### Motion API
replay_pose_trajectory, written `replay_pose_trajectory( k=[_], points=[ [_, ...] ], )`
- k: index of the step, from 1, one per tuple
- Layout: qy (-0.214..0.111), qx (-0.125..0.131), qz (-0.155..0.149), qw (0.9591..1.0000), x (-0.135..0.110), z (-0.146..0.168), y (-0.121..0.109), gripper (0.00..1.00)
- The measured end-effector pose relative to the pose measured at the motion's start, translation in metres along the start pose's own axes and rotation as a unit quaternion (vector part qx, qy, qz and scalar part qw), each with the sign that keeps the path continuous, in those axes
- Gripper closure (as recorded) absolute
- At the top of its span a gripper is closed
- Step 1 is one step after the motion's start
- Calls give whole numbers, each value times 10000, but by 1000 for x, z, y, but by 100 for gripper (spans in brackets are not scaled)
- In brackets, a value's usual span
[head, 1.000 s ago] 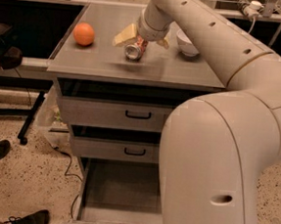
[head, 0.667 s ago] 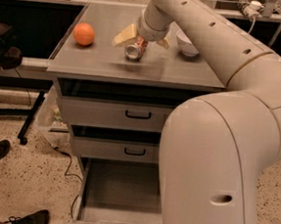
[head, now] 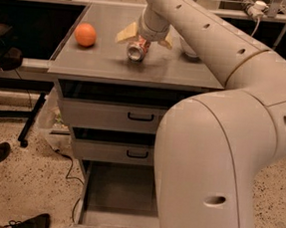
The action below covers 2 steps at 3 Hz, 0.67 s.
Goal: Place coke can into bottom drawer
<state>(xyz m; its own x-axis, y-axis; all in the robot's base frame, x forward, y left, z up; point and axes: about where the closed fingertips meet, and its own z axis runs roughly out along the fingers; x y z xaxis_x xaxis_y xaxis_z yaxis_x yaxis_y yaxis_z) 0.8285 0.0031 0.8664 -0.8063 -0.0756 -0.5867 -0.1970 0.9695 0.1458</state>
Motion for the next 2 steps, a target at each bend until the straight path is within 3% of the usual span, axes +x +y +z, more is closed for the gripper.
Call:
replay_pose_trajectory(
  k=[2],
  points=[
    [112,208,253,9994,-15,23,14,0]
  ],
)
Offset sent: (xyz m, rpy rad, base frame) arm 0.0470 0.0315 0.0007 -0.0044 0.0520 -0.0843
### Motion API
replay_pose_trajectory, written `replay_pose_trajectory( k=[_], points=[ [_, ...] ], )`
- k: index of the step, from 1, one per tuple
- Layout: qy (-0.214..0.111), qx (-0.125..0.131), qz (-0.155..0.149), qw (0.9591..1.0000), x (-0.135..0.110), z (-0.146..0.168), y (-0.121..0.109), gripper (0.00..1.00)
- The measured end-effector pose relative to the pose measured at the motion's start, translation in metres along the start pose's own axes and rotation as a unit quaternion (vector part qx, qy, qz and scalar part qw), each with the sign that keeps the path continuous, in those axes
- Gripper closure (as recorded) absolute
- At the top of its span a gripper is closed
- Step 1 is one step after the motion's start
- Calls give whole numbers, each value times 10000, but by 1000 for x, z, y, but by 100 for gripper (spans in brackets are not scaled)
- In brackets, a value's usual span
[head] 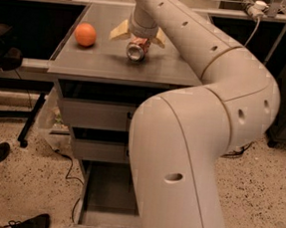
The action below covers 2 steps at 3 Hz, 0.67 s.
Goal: Place coke can into bottom drawer
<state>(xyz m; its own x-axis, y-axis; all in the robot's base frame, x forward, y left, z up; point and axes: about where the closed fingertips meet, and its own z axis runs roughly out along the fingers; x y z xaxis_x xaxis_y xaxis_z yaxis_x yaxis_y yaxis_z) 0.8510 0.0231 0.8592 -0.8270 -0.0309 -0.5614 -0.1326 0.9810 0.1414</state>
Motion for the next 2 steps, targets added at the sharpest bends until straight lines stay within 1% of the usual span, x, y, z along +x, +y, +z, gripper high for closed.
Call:
replay_pose_trajectory(
  k=[1,2],
  points=[
    [38,-74,-7,10000,-9,10,16,18],
    [90,-36,28,9999,-13,16,24,42]
  ],
)
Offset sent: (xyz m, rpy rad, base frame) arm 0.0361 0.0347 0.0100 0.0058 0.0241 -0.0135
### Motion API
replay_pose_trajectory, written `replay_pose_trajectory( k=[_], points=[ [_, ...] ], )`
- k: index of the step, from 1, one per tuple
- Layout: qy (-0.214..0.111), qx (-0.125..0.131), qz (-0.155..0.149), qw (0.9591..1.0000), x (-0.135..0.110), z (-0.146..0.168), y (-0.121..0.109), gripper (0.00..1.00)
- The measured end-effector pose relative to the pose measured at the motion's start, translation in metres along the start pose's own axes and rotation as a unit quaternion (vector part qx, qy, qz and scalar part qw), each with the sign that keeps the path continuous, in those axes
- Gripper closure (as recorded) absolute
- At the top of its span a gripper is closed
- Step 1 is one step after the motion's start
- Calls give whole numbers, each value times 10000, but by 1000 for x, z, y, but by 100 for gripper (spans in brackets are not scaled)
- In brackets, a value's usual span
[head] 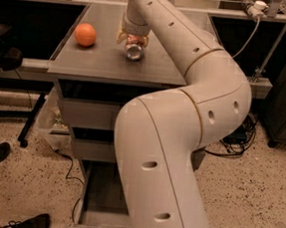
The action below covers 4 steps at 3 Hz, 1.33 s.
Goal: Place coke can into bottom drawer
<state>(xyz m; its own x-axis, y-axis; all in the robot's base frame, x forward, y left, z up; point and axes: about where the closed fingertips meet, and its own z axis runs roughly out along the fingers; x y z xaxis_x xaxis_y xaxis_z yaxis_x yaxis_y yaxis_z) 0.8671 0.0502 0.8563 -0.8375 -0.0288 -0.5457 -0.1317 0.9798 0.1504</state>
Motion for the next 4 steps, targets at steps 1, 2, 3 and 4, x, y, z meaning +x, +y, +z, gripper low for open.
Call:
replay_pose_trajectory(
  k=[1,2,3,4],
  points=[
    [80,207,34,9997,1,2,-1,64],
    [170,492,135,9986,6,-2,-13,88],
    [107,605,285,9977,11,-19,-29,100],
    [-282,380,388,9981,13,-63,-42,100]
  ],
)
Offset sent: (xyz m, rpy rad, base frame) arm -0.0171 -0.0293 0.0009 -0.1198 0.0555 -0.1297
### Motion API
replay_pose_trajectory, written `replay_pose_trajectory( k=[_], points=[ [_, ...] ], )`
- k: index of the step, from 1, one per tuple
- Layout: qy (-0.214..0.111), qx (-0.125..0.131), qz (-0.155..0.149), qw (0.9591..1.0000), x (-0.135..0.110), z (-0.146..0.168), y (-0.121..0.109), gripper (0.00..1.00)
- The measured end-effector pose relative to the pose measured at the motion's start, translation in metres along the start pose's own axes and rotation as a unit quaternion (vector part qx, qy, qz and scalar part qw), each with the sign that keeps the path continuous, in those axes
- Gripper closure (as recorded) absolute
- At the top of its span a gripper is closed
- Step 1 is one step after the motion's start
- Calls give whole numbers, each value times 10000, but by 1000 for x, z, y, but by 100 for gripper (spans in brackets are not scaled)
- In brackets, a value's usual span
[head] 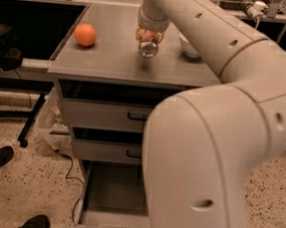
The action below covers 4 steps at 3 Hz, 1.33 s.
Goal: Place coke can into bottom drawer
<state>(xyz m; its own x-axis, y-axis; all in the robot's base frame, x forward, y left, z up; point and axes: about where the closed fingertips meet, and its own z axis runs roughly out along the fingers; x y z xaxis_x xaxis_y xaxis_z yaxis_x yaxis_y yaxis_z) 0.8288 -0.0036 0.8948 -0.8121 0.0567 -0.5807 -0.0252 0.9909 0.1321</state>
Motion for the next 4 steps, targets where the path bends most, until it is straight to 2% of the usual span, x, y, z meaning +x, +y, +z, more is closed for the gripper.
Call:
replay_pose_trajectory(
  k=[1,2,3,4],
  points=[
    [-631,-699,29,9956,2,-70,-8,100],
    [-940,-1491,-182,9842,37,-115,-4,100],
    [-522,-2086,-388,9758,119,-97,-3,100],
    [200,-2322,-753,9695,190,-52,-8,100]
  ],
)
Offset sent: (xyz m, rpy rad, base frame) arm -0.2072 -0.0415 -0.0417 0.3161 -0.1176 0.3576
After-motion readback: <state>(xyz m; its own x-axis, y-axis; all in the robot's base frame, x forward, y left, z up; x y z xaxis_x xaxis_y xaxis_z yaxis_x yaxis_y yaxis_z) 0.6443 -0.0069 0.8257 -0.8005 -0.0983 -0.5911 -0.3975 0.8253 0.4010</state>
